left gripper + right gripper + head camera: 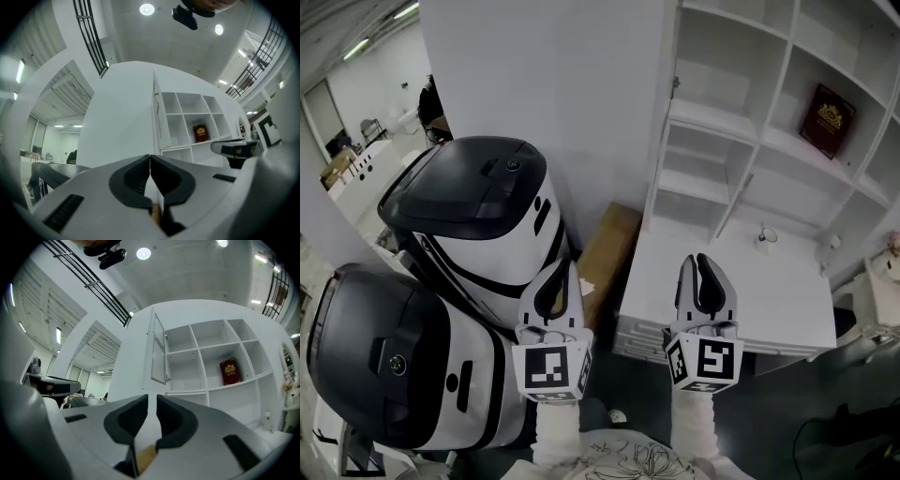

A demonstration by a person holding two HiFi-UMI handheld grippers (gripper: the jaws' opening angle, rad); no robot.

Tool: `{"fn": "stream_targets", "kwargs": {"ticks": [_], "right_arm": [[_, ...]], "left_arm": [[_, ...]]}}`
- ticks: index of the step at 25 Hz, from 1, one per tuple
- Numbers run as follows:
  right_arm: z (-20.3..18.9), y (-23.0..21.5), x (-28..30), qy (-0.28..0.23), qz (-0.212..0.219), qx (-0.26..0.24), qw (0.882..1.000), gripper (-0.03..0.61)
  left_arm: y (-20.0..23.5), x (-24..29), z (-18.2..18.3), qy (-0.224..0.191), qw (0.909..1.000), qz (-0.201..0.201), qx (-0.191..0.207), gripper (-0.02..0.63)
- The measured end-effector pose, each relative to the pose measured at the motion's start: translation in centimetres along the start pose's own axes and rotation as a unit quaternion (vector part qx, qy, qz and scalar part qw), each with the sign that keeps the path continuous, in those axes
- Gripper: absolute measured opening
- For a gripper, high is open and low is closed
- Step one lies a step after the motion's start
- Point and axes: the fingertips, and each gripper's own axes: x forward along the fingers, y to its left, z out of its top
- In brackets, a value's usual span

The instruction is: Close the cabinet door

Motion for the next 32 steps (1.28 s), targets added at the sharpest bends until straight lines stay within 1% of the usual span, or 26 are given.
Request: {"fn": "stream_targets", "kwargs": {"ticks": [11, 20, 24, 32], "right_arm": [[-1.4, -0.1, 3.5, 0.001, 0.012, 0.004, 1.000, 0.054], [-0.8, 0.8, 8.5, -0.021, 0.024, -0.007, 0.999, 0.077], [-0.2, 1.4, 10.7, -0.030, 0.032, -0.013, 0.999, 0.097], [0.5, 2.7, 14.0, -0.043, 0.051, -0.030, 0.997, 0.133]], "left_arm": [[0.9, 3.2, -1.8, 0.014, 0.9999, 0.005, 0.004, 0.005], [2.4, 7.7, -2.1, 0.006, 1.0000, -0.006, 0.004, 0.005], [3.3, 9.6, -2.1, 0.005, 0.9999, -0.009, 0.005, 0.005], [5.4, 11.9, -2.5, 0.004, 0.9999, -0.008, 0.011, 0.005]]}}
